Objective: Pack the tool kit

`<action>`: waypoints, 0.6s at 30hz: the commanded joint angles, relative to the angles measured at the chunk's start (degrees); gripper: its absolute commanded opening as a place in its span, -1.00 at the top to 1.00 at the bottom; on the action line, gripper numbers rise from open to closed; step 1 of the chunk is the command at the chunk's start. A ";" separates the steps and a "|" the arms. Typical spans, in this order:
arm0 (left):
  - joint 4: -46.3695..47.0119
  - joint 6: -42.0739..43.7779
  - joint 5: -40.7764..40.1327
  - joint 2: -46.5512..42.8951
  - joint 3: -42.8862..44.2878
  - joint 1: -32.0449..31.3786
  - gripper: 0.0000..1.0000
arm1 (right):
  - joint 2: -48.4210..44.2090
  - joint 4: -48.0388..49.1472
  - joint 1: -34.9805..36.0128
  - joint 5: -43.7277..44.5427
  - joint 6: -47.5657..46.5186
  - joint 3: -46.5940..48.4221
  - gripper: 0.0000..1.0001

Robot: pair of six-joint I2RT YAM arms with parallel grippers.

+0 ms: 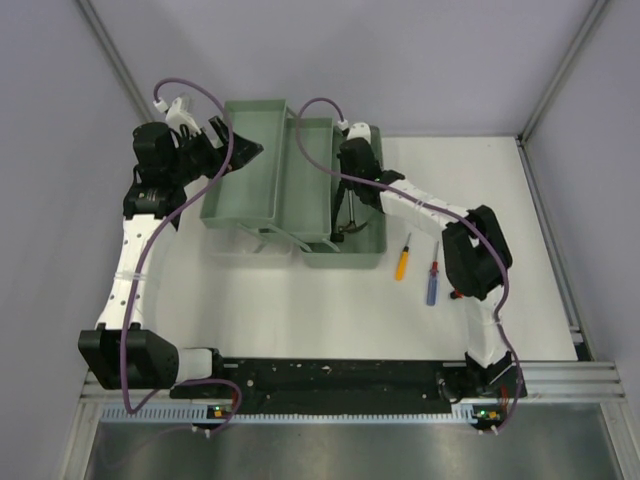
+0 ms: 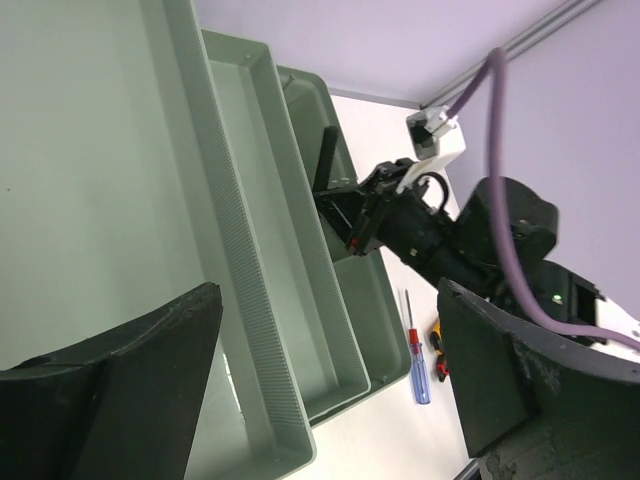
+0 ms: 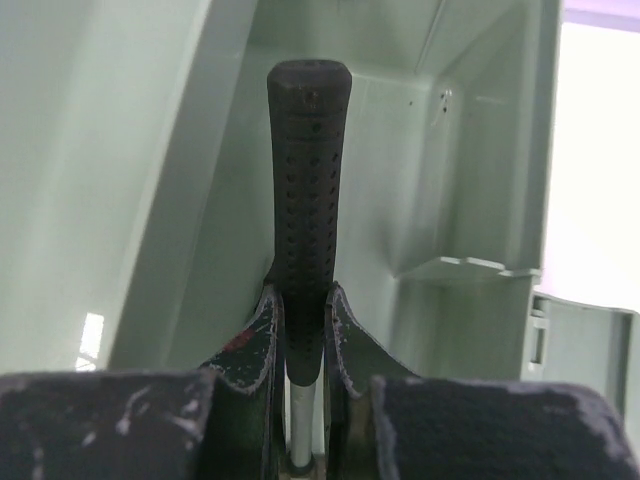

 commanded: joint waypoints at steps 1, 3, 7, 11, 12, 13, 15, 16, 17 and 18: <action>1.48 0.44 -0.23 -1.72 1.86 -0.25 -0.82 | 2.75 5.09 0.53 2.01 -1.68 4.49 1.00; 1.57 0.26 -0.23 -1.46 2.21 -0.25 -0.82 | 3.98 5.26 0.44 3.41 -2.29 5.19 1.00; 1.48 0.17 -0.14 -1.28 2.38 -0.25 -0.82 | 7.32 5.44 0.18 7.54 -3.52 7.03 1.00; 1.13 0.52 -0.40 -1.37 2.47 -0.25 -0.82 | 10.05 3.69 -0.79 6.59 -2.73 9.05 0.72; 1.04 0.52 -0.58 -1.46 2.56 -0.25 -0.82 | 10.49 2.64 -0.96 5.80 -2.12 9.67 0.63; 1.04 0.52 -0.67 -1.28 2.56 -0.25 -0.82 | 10.84 1.41 -1.14 5.45 -1.33 10.98 0.58; 0.95 0.44 -0.76 -1.28 2.56 -0.34 -0.82 | 10.76 0.61 -1.32 4.39 -0.36 11.69 0.47; 1.04 0.44 -0.67 -1.28 2.56 -0.25 -0.82 | 10.76 0.69 -1.32 3.95 -0.27 11.87 0.42; 1.04 0.35 -0.67 -1.20 2.65 -0.25 -0.82 | 10.84 0.61 -1.23 3.86 -0.18 12.22 0.39; 1.04 0.35 -0.76 -1.20 2.56 -0.25 -0.82 | 11.02 0.61 -1.40 3.86 -0.01 12.57 0.35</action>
